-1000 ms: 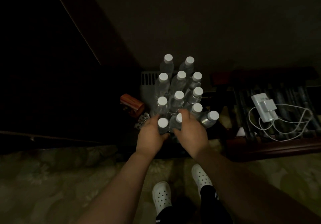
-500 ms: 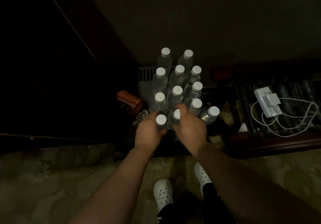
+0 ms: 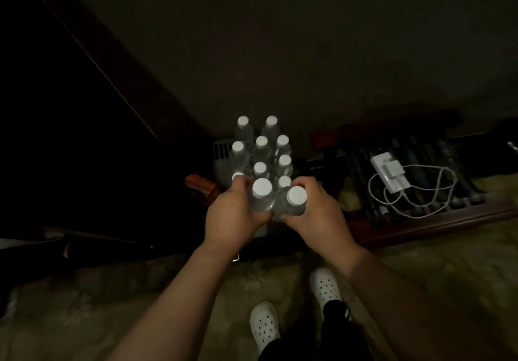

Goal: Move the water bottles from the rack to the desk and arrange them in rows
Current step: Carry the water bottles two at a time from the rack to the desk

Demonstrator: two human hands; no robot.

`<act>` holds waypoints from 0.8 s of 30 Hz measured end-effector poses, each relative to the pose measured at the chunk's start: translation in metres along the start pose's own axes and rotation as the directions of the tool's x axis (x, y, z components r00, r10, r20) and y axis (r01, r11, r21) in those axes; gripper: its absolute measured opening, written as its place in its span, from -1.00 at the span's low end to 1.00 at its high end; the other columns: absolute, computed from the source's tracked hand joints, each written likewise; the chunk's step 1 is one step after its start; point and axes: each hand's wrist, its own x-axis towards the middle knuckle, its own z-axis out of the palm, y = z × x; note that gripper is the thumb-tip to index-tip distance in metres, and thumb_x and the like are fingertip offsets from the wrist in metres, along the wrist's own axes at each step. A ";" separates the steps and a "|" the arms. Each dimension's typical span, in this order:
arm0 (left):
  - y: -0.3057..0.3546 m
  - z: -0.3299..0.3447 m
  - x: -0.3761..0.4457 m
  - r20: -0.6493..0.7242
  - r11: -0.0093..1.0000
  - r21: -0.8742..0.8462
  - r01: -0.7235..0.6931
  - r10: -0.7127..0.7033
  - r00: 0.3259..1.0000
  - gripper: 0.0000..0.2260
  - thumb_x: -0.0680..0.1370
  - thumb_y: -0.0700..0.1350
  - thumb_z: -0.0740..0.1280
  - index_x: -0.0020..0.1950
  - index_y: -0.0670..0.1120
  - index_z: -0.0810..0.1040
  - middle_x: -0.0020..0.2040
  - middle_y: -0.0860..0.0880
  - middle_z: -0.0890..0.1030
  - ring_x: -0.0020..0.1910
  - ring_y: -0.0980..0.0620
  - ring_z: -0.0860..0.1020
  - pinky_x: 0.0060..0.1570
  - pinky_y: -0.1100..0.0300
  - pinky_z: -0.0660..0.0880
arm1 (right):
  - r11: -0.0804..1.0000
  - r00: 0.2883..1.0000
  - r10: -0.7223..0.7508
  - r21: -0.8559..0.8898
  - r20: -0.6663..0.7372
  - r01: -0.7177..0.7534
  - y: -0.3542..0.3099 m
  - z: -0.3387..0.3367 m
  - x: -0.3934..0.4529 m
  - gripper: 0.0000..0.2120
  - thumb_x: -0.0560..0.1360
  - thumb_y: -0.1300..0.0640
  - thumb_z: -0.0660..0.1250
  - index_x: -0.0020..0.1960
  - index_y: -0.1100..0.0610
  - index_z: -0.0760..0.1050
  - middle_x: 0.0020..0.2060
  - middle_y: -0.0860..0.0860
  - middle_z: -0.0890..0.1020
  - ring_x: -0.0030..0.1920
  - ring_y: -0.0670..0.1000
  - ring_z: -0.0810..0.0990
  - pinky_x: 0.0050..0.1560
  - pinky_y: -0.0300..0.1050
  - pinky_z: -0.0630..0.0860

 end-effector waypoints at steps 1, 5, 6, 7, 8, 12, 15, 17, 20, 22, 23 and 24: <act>0.018 -0.013 -0.002 0.003 0.999 0.030 -0.034 0.034 0.999 -0.38 0.32 0.20 0.51 0.27 0.05 0.37 0.07 0.02 0.65 0.00 -0.02 0.63 -0.14 0.05 0.58 | 1.000 1.000 0.005 0.013 -0.011 -0.005 -0.006 -0.020 -0.006 -0.36 0.31 0.05 0.59 0.26 -0.10 0.33 0.17 -0.06 0.53 0.15 -0.04 0.53 0.06 -0.17 0.52; 0.096 -0.060 -0.008 0.021 0.981 0.055 -0.187 0.186 0.982 -0.40 0.32 0.24 0.50 0.27 0.08 0.40 0.08 0.05 0.65 0.00 -0.01 0.62 -0.16 0.08 0.55 | 0.998 0.995 0.013 0.056 -0.103 -0.007 -0.029 -0.101 -0.034 -0.39 0.30 0.07 0.60 0.24 -0.08 0.37 0.15 -0.10 0.54 0.14 -0.08 0.51 0.05 -0.22 0.46; 0.117 -0.069 -0.010 0.026 0.975 0.045 -0.219 0.218 0.976 -0.41 0.32 0.23 0.50 0.26 0.10 0.41 0.08 0.07 0.64 0.00 0.01 0.61 -0.17 0.09 0.54 | 0.997 0.991 0.016 0.074 -0.134 -0.006 -0.033 -0.121 -0.042 -0.39 0.30 0.07 0.60 0.24 -0.09 0.38 0.15 -0.10 0.54 0.14 -0.08 0.51 0.08 -0.19 0.48; 0.138 -0.077 -0.012 0.031 0.968 0.031 -0.250 0.249 0.968 -0.42 0.32 0.23 0.51 0.25 0.11 0.41 0.07 0.08 0.64 -0.02 0.02 0.61 -0.18 0.10 0.53 | 0.995 0.987 0.021 0.095 -0.162 -0.006 -0.037 -0.142 -0.049 -0.39 0.30 0.08 0.60 0.24 -0.09 0.39 0.14 -0.10 0.54 0.14 -0.08 0.51 0.10 -0.15 0.50; 0.158 -0.084 -0.015 0.034 0.959 0.019 -0.283 0.283 0.959 -0.44 0.32 0.22 0.52 0.23 0.12 0.40 0.05 0.10 0.63 -0.03 0.04 0.60 -0.20 0.11 0.51 | 0.994 0.981 0.027 0.111 -0.190 -0.006 -0.039 -0.163 -0.057 -0.39 0.29 0.08 0.60 0.24 -0.10 0.39 0.14 -0.11 0.54 0.14 -0.08 0.51 0.12 -0.12 0.51; 0.241 -0.098 -0.026 0.047 0.903 -0.004 -0.431 0.430 0.901 -0.45 0.31 0.20 0.53 0.21 0.14 0.42 0.03 0.12 0.62 -0.04 0.09 0.59 -0.19 0.12 0.52 | 0.989 0.946 0.060 0.145 -0.318 -0.014 -0.037 -0.243 -0.091 -0.38 0.29 0.08 0.61 0.24 -0.13 0.39 0.13 -0.17 0.53 0.13 -0.14 0.50 0.00 -0.36 0.42; 0.305 -0.095 -0.038 0.077 0.857 -0.035 -0.514 0.515 0.854 -0.46 0.31 0.22 0.53 0.20 0.16 0.43 0.02 0.14 0.62 -0.06 0.13 0.59 -0.13 0.08 0.57 | 0.983 0.908 0.104 0.181 -0.406 -0.032 -0.026 -0.298 -0.121 -0.36 0.29 0.08 0.61 0.26 -0.15 0.39 0.12 -0.19 0.53 0.12 -0.18 0.49 -0.05 -0.41 0.37; 0.348 -0.087 -0.048 0.095 0.825 -0.055 -0.563 0.566 0.819 -0.46 0.31 0.22 0.53 0.21 0.17 0.44 0.02 0.14 0.62 -0.05 0.14 0.59 -0.10 0.05 0.58 | 0.976 0.880 0.127 0.215 -0.457 -0.029 -0.013 -0.333 -0.140 -0.37 0.28 0.09 0.62 0.23 -0.17 0.39 0.09 -0.22 0.53 0.10 -0.20 0.50 -0.04 -0.41 0.39; 0.413 -0.066 -0.065 0.129 0.771 -0.091 -0.630 0.636 0.761 -0.45 0.31 0.21 0.53 0.23 0.17 0.44 0.05 0.15 0.61 -0.01 0.14 0.59 -0.06 0.03 0.59 | 0.967 0.841 0.176 0.250 -0.511 -0.050 0.015 -0.388 -0.169 -0.36 0.28 0.08 0.62 0.24 -0.18 0.40 0.06 -0.26 0.54 0.05 -0.25 0.52 -0.03 -0.37 0.42; 0.457 -0.049 -0.076 0.157 0.737 -0.115 -0.666 0.676 0.720 -0.44 0.30 0.21 0.52 0.23 0.17 0.44 0.06 0.15 0.62 0.00 0.15 0.59 -0.04 0.02 0.60 | 0.964 0.813 0.204 0.258 -0.546 -0.068 0.036 -0.426 -0.187 -0.34 0.27 0.08 0.63 0.25 -0.16 0.40 0.03 -0.27 0.54 0.03 -0.28 0.52 -0.06 -0.37 0.43; 0.480 -0.039 -0.082 0.169 0.720 -0.122 -0.683 0.693 0.701 -0.44 0.30 0.22 0.52 0.23 0.17 0.44 0.06 0.14 0.62 0.00 0.14 0.60 -0.04 0.02 0.60 | 0.964 0.795 0.213 0.254 -0.568 -0.077 0.047 -0.445 -0.196 -0.34 0.26 0.08 0.63 0.25 -0.16 0.41 0.02 -0.26 0.55 0.03 -0.26 0.53 -0.06 -0.36 0.44; 0.503 -0.030 -0.088 0.176 0.706 -0.126 -0.697 0.707 0.685 -0.45 0.30 0.23 0.51 0.22 0.17 0.45 0.05 0.15 0.62 0.00 0.14 0.60 -0.05 0.01 0.60 | 0.966 0.777 0.220 0.245 -0.590 -0.087 0.059 -0.464 -0.205 -0.33 0.25 0.08 0.64 0.26 -0.15 0.41 0.01 -0.25 0.55 0.03 -0.23 0.54 -0.06 -0.34 0.45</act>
